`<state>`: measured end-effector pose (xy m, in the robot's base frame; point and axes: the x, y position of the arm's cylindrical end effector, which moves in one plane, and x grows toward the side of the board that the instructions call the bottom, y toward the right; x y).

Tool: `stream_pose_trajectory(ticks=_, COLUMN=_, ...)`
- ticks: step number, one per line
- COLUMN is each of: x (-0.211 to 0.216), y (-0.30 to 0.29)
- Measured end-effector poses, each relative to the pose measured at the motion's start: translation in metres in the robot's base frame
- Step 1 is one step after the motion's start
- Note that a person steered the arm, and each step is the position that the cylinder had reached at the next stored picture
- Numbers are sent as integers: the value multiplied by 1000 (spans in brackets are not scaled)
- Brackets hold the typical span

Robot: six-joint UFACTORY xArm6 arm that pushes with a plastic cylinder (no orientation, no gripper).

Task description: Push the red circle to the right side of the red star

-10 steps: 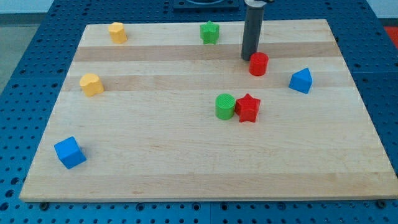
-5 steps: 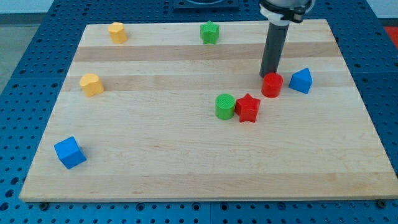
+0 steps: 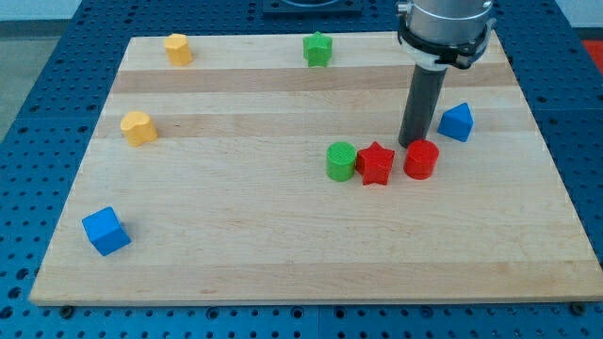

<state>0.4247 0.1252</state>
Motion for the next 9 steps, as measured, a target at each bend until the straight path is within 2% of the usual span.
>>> stream_pose_trajectory(ticks=1, x=-1, y=2)
stream_pose_trajectory(ticks=3, x=-6, y=55)
stream_pose_trajectory(ticks=4, x=16, y=76)
stream_pose_trajectory(ticks=5, x=36, y=78)
stream_pose_trajectory(ticks=9, x=36, y=38)
